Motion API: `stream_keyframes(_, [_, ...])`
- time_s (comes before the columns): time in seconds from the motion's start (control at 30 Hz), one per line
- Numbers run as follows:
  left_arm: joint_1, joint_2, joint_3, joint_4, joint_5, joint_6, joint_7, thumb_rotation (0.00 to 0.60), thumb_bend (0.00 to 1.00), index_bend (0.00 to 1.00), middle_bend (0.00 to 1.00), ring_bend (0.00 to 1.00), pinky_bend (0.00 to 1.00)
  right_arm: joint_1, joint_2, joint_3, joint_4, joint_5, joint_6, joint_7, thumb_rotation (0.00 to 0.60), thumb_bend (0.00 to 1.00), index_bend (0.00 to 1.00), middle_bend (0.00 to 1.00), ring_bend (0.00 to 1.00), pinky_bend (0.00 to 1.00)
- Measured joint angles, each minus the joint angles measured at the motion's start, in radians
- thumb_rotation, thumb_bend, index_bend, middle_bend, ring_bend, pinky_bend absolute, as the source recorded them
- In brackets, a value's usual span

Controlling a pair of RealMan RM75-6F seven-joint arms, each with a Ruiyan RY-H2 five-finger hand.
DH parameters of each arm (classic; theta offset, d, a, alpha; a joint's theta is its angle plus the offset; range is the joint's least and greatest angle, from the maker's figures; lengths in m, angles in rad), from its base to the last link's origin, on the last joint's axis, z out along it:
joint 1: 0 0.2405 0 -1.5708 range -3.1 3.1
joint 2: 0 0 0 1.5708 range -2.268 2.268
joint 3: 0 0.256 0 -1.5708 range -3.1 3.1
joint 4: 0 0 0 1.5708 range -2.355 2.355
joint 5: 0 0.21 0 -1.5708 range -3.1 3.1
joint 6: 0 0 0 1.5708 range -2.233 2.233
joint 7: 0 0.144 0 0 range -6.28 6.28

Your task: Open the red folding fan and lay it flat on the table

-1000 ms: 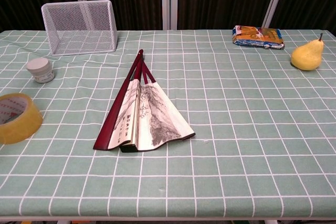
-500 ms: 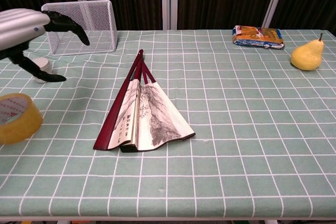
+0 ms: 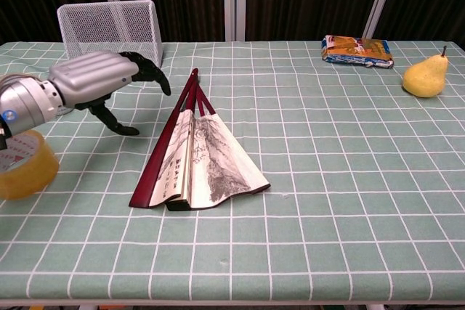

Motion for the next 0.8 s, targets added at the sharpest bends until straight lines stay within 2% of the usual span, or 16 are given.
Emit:
stream_keyframes(0.43, [-0.059, -0.149, 0.064, 0.253, 0.0, -0.004, -0.089, 0.6, 0.15, 0.29, 0.22, 0.14, 0.13, 0.0, 0.015, 0.005, -0.031, 0.02, -0.007, -0.033, 0.6, 0.27, 0.08, 0.19, 0.0, 0.0])
stream_keyframes(0.8, [-0.091, -0.235, 0.076, 0.333, -0.023, 0.021, -0.197, 0.6, 0.13, 0.28, 0.22, 0.14, 0.13, -0.006, 0.019, 0.006, -0.039, 0.031, -0.003, -0.043, 0.6, 0.27, 0.08, 0.19, 0.0, 0.0])
